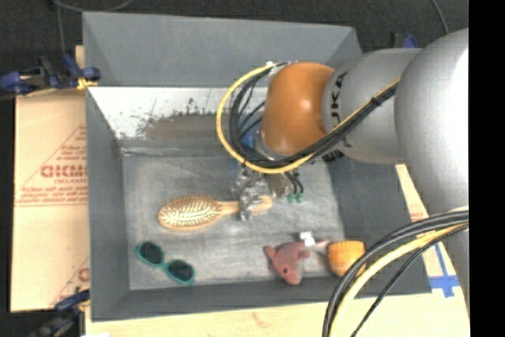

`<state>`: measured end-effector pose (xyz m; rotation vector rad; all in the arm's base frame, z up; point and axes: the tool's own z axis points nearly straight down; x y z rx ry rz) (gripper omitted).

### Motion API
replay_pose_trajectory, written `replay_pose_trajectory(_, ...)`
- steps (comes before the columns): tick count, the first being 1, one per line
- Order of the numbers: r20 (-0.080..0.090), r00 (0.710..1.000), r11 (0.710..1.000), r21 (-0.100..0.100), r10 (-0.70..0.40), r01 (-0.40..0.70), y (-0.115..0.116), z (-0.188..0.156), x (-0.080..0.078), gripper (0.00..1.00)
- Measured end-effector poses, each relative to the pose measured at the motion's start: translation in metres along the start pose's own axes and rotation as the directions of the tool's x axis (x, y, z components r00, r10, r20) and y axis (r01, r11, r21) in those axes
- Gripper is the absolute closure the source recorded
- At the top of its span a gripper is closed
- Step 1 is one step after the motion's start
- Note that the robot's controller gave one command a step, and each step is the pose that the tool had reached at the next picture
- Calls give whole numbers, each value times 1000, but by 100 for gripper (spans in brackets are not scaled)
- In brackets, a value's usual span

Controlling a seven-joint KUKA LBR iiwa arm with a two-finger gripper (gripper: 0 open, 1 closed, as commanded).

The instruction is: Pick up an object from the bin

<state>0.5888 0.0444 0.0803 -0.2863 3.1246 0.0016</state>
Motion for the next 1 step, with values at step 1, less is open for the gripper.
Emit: replay_pose_trajectory(1, 4, 1000, 1000, 4, -26, 26, -17, -159, 26, 100)
